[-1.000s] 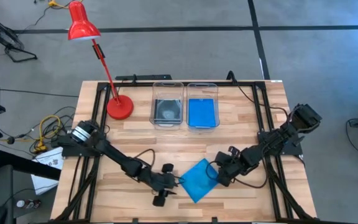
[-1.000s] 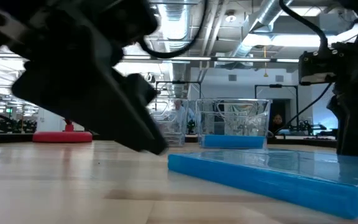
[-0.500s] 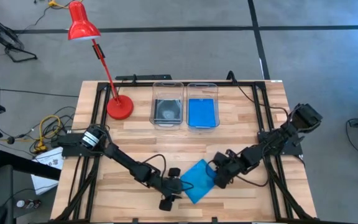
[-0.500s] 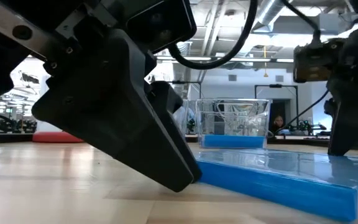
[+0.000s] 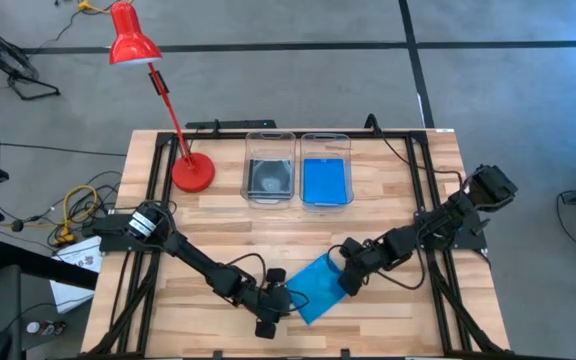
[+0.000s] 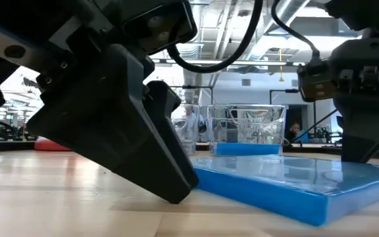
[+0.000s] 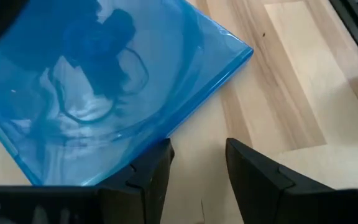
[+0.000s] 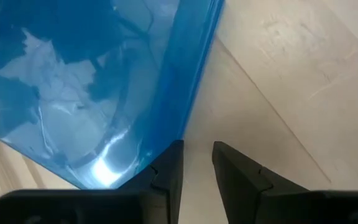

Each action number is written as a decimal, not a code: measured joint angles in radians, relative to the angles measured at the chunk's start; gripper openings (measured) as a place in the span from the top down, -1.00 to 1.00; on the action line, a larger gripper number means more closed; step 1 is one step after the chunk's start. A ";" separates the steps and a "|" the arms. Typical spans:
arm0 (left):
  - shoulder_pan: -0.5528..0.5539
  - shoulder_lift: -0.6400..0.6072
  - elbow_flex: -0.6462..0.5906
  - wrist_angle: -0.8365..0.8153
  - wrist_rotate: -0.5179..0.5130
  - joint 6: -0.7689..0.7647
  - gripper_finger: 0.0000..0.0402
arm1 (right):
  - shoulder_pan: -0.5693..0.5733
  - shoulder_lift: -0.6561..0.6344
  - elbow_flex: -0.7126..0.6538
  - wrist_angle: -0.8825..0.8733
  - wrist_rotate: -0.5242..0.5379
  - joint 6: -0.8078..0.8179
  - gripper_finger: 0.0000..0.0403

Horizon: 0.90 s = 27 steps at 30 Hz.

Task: Pick & place jewel cases by type
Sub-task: Put the blue cd case into the right transparent bin

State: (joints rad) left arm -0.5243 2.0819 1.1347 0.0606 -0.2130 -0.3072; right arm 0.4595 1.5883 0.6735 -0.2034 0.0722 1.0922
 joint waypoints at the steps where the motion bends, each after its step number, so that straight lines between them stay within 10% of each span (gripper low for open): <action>1: 0.000 0.000 0.000 -0.009 -0.001 0.001 0.24 | -0.004 0.000 0.000 0.002 -0.007 -0.001 0.57; 15: -0.001 -0.001 0.001 -0.064 -0.029 -0.008 0.24 | -0.003 -0.141 -0.017 -0.138 0.069 0.026 0.49; 27: 0.000 -0.002 0.001 -0.070 -0.044 -0.024 0.24 | -0.011 -0.219 -0.299 0.393 0.086 0.089 -0.15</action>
State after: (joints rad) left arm -0.5247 2.0804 1.1358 -0.0093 -0.2569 -0.3309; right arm 0.4488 1.3691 0.3742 0.1901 0.1580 1.1814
